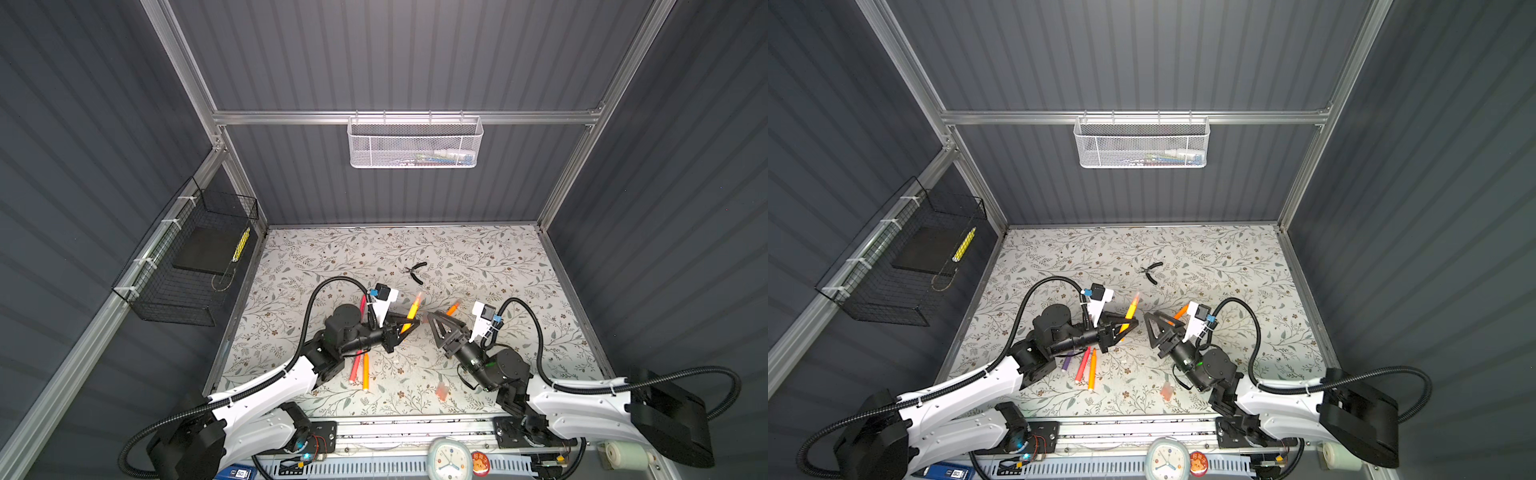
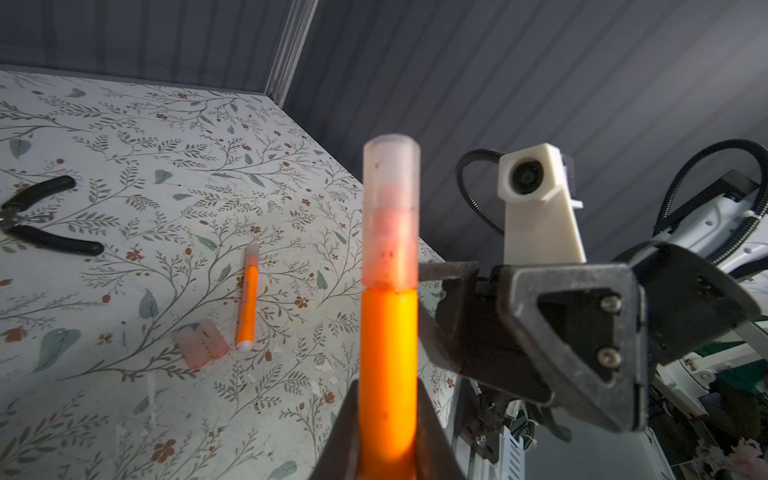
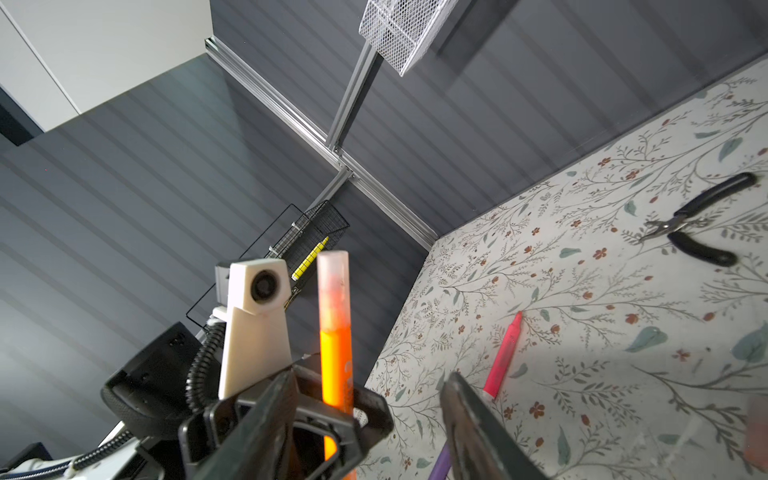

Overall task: Insert the pens into the pen caps
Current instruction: 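Open the right gripper and raise it above the capped highlighter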

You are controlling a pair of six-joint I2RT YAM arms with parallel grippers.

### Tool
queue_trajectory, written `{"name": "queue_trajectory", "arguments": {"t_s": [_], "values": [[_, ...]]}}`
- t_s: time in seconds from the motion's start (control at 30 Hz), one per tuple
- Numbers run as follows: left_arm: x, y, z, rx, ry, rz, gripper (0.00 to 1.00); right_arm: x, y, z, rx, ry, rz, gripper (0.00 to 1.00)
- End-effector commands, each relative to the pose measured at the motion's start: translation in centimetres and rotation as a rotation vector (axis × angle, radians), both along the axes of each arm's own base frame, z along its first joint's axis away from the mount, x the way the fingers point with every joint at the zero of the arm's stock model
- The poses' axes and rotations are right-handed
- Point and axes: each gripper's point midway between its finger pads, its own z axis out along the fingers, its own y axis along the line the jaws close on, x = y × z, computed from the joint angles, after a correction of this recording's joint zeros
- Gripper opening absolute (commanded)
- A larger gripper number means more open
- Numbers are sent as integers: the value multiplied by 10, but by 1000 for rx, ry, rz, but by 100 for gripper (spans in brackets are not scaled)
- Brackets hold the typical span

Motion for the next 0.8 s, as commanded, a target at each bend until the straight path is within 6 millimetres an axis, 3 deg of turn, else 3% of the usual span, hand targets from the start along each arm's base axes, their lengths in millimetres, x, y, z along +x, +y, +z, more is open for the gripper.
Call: {"name": "queue_trajectory", "arguments": {"t_s": [0.0,0.2,0.43,0.57,0.77], "values": [[6,10,5,-23,-88,81,0,-1,-10,4,-43,-17,-38,65],[-15,-6,5,54,-193,45,0,-2,-23,24,-141,-17,-74,76],[-19,-23,-4,110,-188,1,0,-1,-20,40,-231,-15,-60,83],[-4,-10,-7,153,-181,119,0,11,-13,35,-295,53,-55,86],[-9,-2,-2,116,-224,125,0,34,5,28,-302,139,38,83]]}}
